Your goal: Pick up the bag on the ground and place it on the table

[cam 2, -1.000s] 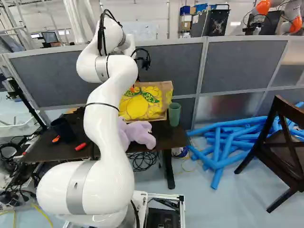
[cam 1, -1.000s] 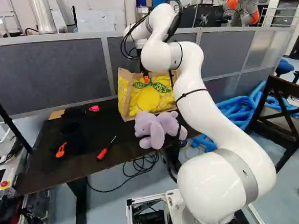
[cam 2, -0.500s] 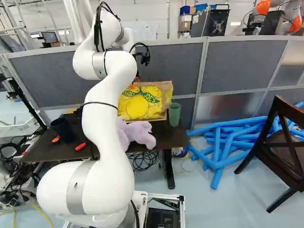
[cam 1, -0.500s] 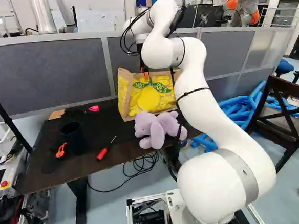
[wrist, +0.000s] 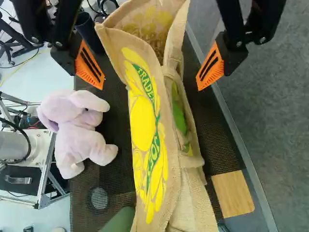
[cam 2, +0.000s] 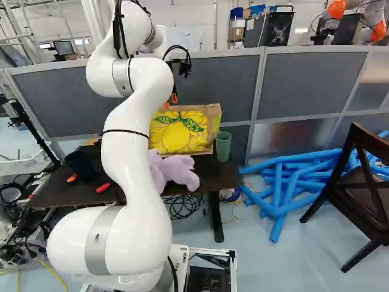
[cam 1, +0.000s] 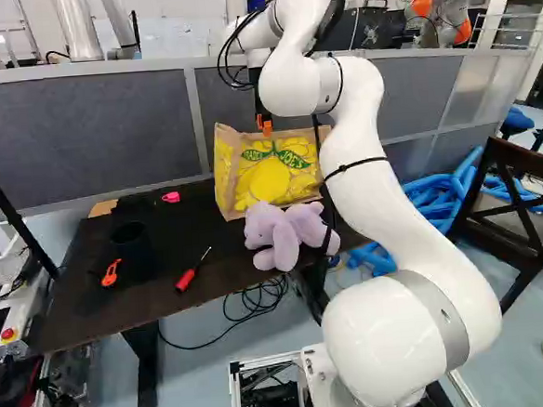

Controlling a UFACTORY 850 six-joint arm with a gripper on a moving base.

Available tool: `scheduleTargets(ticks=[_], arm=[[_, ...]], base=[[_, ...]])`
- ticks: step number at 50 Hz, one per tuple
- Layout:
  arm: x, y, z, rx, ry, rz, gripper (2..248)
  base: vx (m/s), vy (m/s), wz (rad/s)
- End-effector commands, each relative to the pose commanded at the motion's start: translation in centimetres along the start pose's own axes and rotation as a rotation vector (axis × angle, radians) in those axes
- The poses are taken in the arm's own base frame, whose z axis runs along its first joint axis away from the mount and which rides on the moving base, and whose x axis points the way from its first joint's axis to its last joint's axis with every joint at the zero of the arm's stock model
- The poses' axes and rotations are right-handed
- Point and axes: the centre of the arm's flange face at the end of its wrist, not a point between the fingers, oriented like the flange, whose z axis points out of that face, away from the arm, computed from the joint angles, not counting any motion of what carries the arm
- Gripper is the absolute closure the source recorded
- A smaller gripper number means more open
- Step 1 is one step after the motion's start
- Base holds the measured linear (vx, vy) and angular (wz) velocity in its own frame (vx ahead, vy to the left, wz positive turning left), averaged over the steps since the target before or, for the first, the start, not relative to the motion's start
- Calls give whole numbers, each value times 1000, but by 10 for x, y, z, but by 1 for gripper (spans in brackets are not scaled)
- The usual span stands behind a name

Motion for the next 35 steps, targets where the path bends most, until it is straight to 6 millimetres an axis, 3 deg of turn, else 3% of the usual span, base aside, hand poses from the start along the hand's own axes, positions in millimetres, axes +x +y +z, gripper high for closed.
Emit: scheduleTargets(ticks=[35], arm=[[3,37,-51,96,-13,-4,3]], base=[[0,0,0]])
